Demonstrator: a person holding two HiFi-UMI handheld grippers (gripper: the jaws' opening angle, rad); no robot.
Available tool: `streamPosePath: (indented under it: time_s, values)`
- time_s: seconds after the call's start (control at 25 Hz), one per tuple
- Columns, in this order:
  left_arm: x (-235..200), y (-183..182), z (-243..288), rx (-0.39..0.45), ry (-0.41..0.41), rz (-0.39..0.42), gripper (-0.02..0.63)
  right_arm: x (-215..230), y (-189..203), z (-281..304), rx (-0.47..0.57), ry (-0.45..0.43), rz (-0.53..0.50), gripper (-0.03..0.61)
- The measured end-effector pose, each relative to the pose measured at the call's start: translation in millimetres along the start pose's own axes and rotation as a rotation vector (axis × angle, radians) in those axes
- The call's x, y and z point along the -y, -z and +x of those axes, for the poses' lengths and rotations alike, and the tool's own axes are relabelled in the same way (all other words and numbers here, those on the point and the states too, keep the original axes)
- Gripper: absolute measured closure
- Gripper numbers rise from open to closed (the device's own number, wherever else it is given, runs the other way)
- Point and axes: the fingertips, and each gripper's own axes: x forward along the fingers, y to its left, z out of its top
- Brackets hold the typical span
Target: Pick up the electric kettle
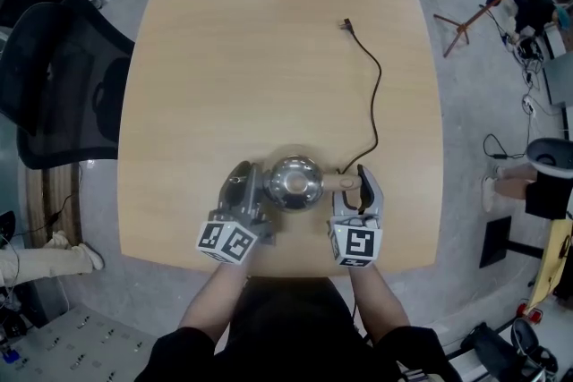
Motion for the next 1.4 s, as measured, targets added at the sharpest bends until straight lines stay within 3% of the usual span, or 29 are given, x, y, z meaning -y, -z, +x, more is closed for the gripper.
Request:
streamPosePath:
  time_s: [0.28, 0.64, 1.4]
  values:
    - [-0.8, -5.3, 3.7, -0.013, -0.020, 0.003, 0.529, 0.7, -8.3, 2.3, 0.003, 0.022, 0.000, 0.410]
    - [27.0, -37.5, -1.2, 0.044, 0.032, 0.053, 0.528, 0.6, -40.0, -13.8, 0.084, 0.039, 0.004, 0.408]
    - [63.1, -58.2, -93.1, 0.076, 0.103, 0.118, 0.532, -39.7, -57.4, -104.9, 0.181, 0.070, 0.002, 0.408]
